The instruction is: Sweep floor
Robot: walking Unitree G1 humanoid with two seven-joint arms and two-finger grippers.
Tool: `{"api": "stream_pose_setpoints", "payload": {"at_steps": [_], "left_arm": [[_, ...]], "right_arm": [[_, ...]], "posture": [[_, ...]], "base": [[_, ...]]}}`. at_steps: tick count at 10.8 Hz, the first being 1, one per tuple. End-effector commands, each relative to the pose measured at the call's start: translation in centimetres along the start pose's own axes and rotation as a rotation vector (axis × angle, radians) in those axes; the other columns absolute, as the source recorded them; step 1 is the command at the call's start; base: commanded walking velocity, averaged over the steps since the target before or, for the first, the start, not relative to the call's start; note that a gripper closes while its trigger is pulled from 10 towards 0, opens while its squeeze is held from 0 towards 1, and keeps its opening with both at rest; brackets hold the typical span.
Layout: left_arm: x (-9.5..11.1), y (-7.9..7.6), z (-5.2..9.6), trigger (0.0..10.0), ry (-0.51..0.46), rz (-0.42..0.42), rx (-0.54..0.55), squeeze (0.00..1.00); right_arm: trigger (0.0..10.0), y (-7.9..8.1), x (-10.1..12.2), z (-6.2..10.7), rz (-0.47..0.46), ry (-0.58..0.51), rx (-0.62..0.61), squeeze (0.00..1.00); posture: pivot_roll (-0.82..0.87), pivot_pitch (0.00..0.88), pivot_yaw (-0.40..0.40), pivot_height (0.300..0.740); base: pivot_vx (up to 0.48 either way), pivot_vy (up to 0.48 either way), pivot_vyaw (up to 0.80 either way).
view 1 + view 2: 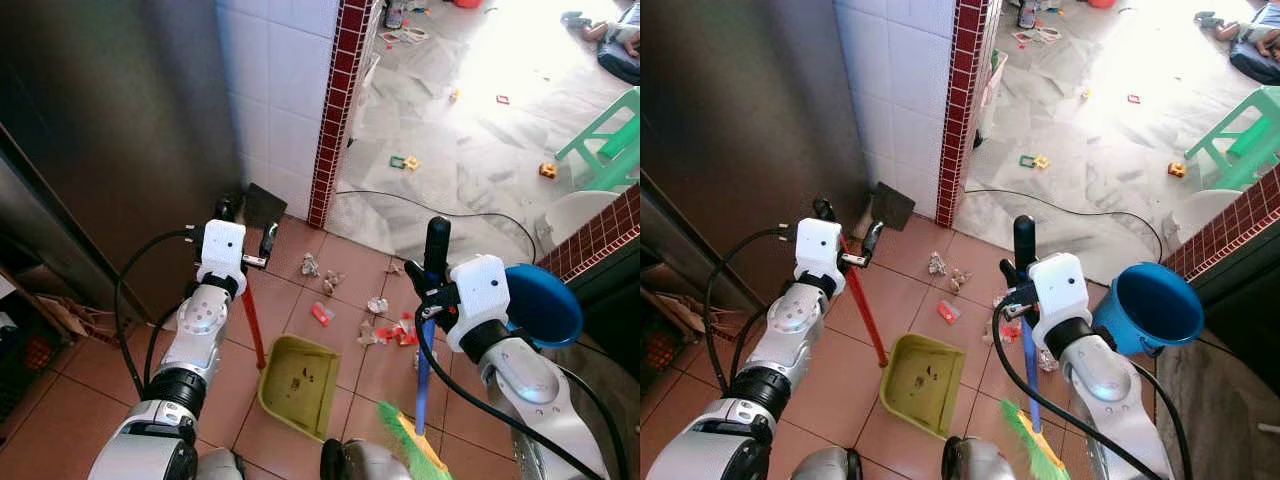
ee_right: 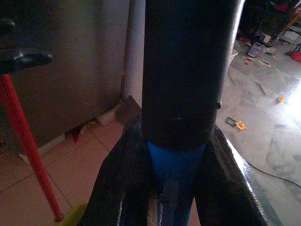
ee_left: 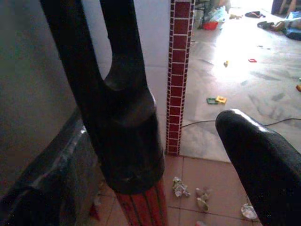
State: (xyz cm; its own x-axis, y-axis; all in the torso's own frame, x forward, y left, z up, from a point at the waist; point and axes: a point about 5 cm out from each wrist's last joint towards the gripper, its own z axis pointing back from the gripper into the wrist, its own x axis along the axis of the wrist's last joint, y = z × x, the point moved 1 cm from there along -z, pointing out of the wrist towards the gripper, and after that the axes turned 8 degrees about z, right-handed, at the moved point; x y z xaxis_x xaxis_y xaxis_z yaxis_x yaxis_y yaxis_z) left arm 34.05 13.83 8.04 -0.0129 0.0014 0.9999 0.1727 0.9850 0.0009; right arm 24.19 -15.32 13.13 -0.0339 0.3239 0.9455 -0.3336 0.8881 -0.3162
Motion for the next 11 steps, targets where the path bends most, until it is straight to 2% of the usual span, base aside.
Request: {"api": "stream_pose_setpoints", "payload": {"at_steps": [1,4,5,6,7,8,11], "left_arm": [[0.5,-0.5,-0.3,10.0,-0.009,-0.002,-0.021,0.00],[0.8,-0.6,-0.1,10.0,-0.019,-0.004,-0.027,0.00],[0.8,-0.5,0.0,3.1,-0.018,-0.006,-0.023,0.00],[0.7,-0.3,0.2,0.0,-0.013,-0.010,-0.019,0.00],[0.7,-0.1,0.2,6.9,-0.006,-0.018,-0.016,0.00],[0.8,-0.1,0.3,10.0,-0.004,-0.020,-0.015,0.00],[1.1,0.0,0.9,10.0,-0.006,-0.021,-0.012,0.00]], "right_arm": [[10.0,-0.3,0.3,-0.1,0.030,-0.013,-0.003,0.00],[10.0,-0.1,0.1,-0.3,0.030,-0.010,0.001,0.00],[10.0,-0.2,0.1,-0.4,0.031,-0.010,0.001,0.00],[10.0,-0.1,0.1,-0.5,0.031,-0.012,0.003,0.00],[10.0,-0.1,0.0,-0.6,0.032,-0.013,0.004,0.00],[10.0,-0.1,0.0,-0.7,0.033,-0.013,0.005,0.00],[10.0,0.0,-0.3,-1.0,0.037,-0.012,0.013,0.00]], "posture": [[-0.17,0.113,-0.106,0.740],[-0.16,0.107,-0.106,0.740],[-0.16,0.105,-0.105,0.740],[-0.15,0.100,-0.105,0.740],[-0.15,0.097,-0.104,0.740],[-0.15,0.093,-0.103,0.740],[-0.14,0.083,-0.104,0.740]], "base": [[0.000,0.000,0.00],[0.000,0.000,0.00],[0.000,0.000,0.00],[0.000,0.000,0.00],[0.000,0.000,0.00],[0.000,0.000,0.00],[0.000,0.000,0.00]]}}
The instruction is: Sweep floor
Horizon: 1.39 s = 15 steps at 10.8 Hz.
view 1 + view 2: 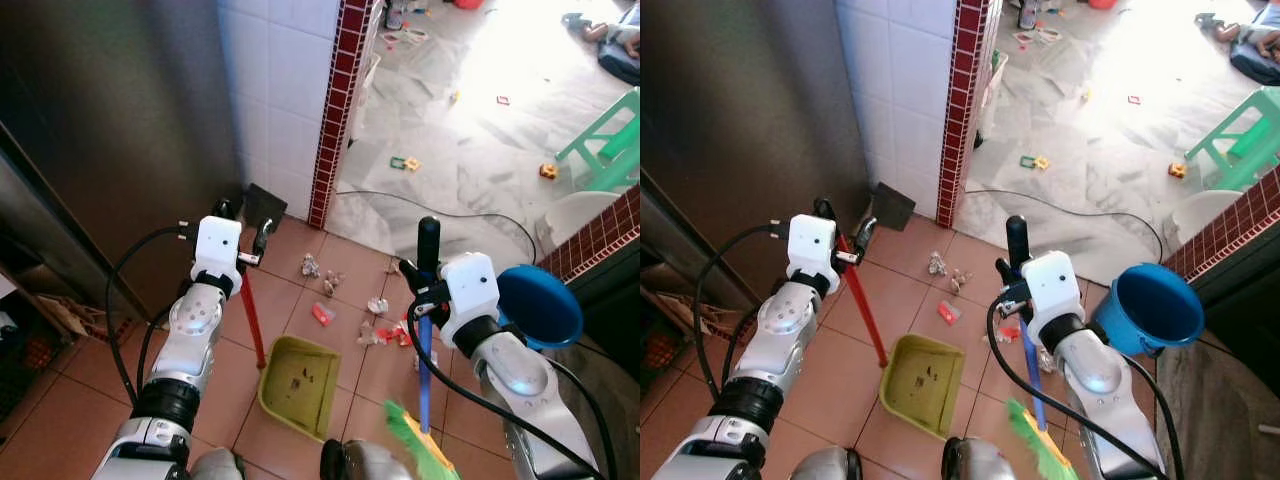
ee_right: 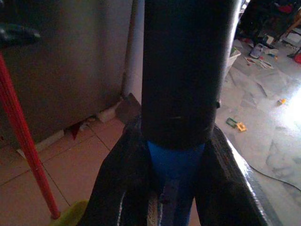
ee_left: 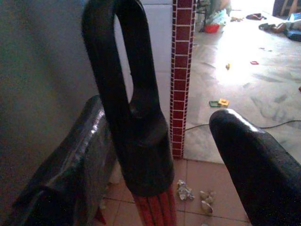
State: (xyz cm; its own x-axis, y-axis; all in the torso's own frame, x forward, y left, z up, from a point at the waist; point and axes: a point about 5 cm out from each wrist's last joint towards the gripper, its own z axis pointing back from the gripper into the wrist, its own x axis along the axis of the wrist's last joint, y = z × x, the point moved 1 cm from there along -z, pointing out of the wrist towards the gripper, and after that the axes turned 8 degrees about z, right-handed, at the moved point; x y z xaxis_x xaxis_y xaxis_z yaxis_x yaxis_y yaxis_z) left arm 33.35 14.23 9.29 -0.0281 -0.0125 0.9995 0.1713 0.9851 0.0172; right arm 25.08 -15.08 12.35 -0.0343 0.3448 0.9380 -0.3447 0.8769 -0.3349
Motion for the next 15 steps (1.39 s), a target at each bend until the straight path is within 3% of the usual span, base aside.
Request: {"api": "stream_pose_setpoints", "payload": {"at_steps": [1,2,3,4,5,8,15], "left_arm": [[-0.1,-0.3,0.1,10.0,0.009,-0.002,-0.014,0.00],[-0.1,-0.4,0.2,10.0,0.016,0.005,-0.017,0.00],[0.0,-0.6,0.3,4.5,0.016,0.012,-0.022,0.00],[0.1,-0.6,0.5,8.5,0.018,0.011,-0.022,0.00],[0.1,-0.6,0.7,10.0,0.020,0.011,-0.021,0.00],[-0.3,-0.7,2.0,10.0,0.036,0.016,-0.013,0.00],[0.3,-0.5,1.3,10.0,0.032,0.000,-0.015,0.00]], "right_arm": [[10.0,-0.2,0.3,-0.2,0.017,-0.019,0.001,0.00],[10.0,-0.2,0.3,-0.2,0.020,-0.020,0.002,0.00],[10.0,-0.2,0.3,-0.2,0.022,-0.021,0.003,0.00],[10.0,-0.2,0.3,-0.2,0.024,-0.022,0.005,0.00],[10.0,-0.2,0.2,-0.3,0.024,-0.022,0.007,0.00],[10.0,0.0,0.1,-0.4,0.026,-0.021,0.014,0.00],[10.0,-0.1,-0.1,-0.3,0.031,-0.018,0.014,0.00]], "posture": [[-0.14,0.080,-0.106,0.740],[-0.14,0.078,-0.105,0.740],[-0.14,0.078,-0.106,0.740],[-0.14,0.076,-0.106,0.740],[-0.14,0.075,-0.106,0.740],[-0.13,0.075,-0.111,0.740],[-0.13,0.074,-0.111,0.740]], "base": [[0.000,0.000,0.00],[0.000,0.000,0.00],[0.000,0.000,0.00],[0.000,0.000,0.00],[0.000,0.000,0.00],[0.000,0.000,0.00],[0.000,0.000,0.00]]}}
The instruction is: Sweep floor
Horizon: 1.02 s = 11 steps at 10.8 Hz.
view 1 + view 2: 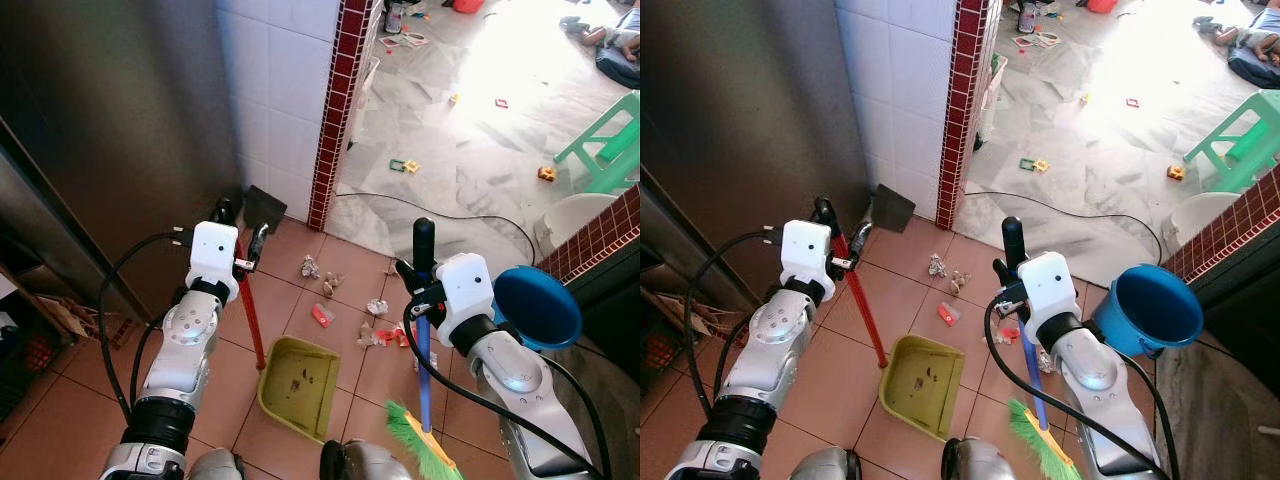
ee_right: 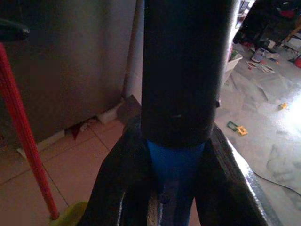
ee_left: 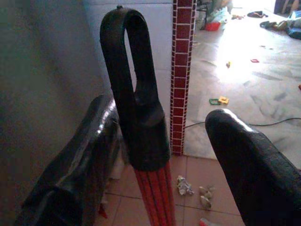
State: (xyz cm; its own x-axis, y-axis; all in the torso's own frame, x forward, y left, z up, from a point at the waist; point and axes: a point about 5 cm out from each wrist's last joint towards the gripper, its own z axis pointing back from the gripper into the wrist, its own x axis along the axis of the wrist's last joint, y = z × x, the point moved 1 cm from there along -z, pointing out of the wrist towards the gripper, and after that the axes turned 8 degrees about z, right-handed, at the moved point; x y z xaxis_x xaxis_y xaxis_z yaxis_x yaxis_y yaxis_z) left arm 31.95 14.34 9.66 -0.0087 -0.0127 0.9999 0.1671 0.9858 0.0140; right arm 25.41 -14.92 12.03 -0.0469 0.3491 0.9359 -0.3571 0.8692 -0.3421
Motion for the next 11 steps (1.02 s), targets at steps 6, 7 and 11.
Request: {"api": "stream_pose_setpoints", "payload": {"at_steps": [6,7,11], "left_arm": [[-0.48,-0.20,-0.44,10.0,0.024,-0.013,-0.026,0.00],[-0.47,-0.24,-0.44,10.0,0.022,-0.013,-0.028,0.00],[-0.41,-0.26,-0.76,10.0,0.015,-0.018,-0.034,0.00]], "right_arm": [[10.0,-0.22,0.12,0.18,0.022,-0.007,0.000,0.00],[10.0,-0.21,0.09,0.19,0.022,-0.006,0.001,0.00],[10.0,-0.25,0.08,0.21,0.023,-0.005,0.000,0.00]], "posture": [[-0.14,0.078,-0.111,0.740],[-0.14,0.079,-0.111,0.740],[-0.14,0.080,-0.113,0.740]], "base": [[0.000,0.000,0.00],[0.000,0.000,0.00],[0.000,0.000,0.00]]}}
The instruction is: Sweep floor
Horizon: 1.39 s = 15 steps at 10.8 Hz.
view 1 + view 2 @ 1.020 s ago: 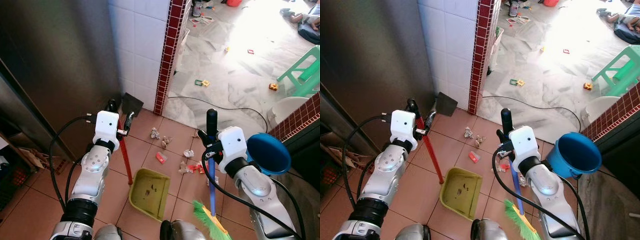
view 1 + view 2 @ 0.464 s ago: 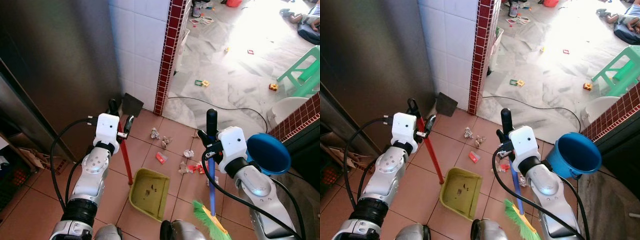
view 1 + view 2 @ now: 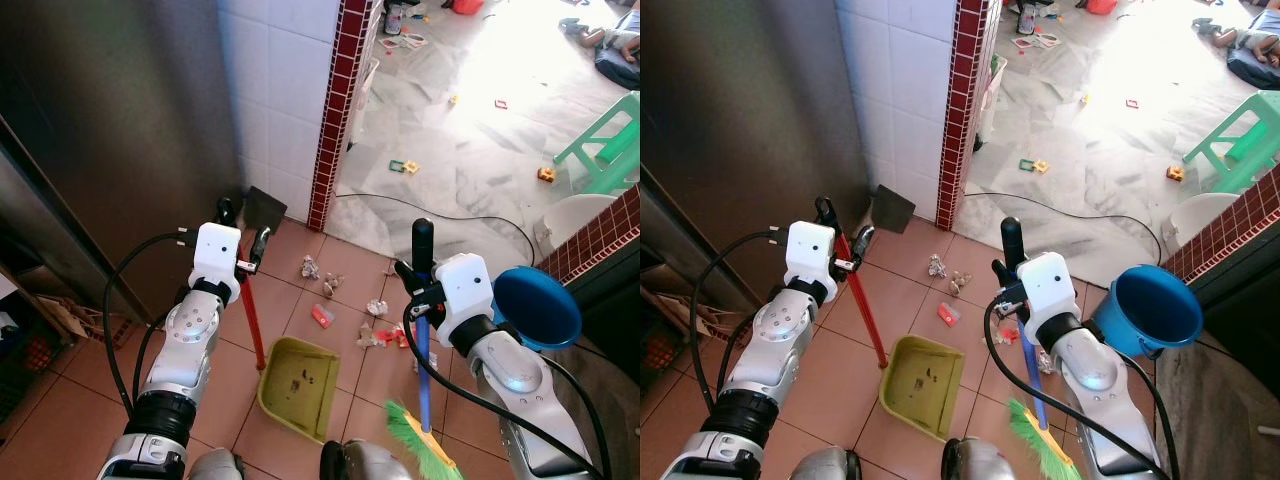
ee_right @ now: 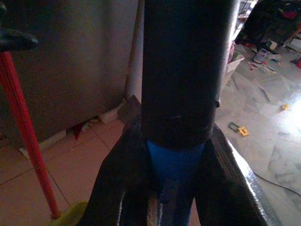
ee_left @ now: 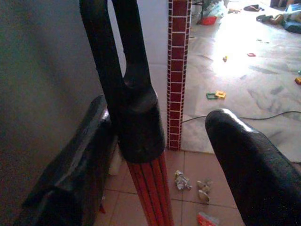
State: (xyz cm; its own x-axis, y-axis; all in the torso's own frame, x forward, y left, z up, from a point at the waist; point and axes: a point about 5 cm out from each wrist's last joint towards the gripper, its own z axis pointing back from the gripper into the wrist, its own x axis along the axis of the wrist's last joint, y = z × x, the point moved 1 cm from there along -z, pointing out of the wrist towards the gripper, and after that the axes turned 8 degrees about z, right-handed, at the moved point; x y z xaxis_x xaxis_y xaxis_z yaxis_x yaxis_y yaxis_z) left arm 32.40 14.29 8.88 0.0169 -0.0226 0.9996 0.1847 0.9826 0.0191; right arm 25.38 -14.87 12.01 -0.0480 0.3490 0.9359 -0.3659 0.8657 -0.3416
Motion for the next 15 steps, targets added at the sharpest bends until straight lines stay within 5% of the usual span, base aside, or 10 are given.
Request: {"api": "stream_pose_setpoints", "payload": {"at_steps": [1,3,15], "left_arm": [[0.38,-0.24,-0.31,3.1,-0.014,-0.012,-0.017,0.00],[0.36,-0.18,-0.34,0.0,-0.019,-0.011,-0.014,0.00],[0.55,-0.13,-0.67,0.0,-0.041,-0.022,-0.035,0.00]], "right_arm": [[10.0,-0.25,0.09,0.19,0.022,-0.004,-0.010,0.00],[10.0,-0.21,0.03,0.17,0.020,-0.003,-0.010,0.00],[10.0,-0.17,0.09,-0.61,0.023,-0.018,-0.007,0.00]], "posture": [[-0.14,0.080,-0.110,0.740],[-0.14,0.080,-0.112,0.740],[-0.13,0.047,-0.107,0.740]], "base": [[0.000,0.000,0.00],[0.000,0.000,0.00],[0.000,0.000,0.00]]}}
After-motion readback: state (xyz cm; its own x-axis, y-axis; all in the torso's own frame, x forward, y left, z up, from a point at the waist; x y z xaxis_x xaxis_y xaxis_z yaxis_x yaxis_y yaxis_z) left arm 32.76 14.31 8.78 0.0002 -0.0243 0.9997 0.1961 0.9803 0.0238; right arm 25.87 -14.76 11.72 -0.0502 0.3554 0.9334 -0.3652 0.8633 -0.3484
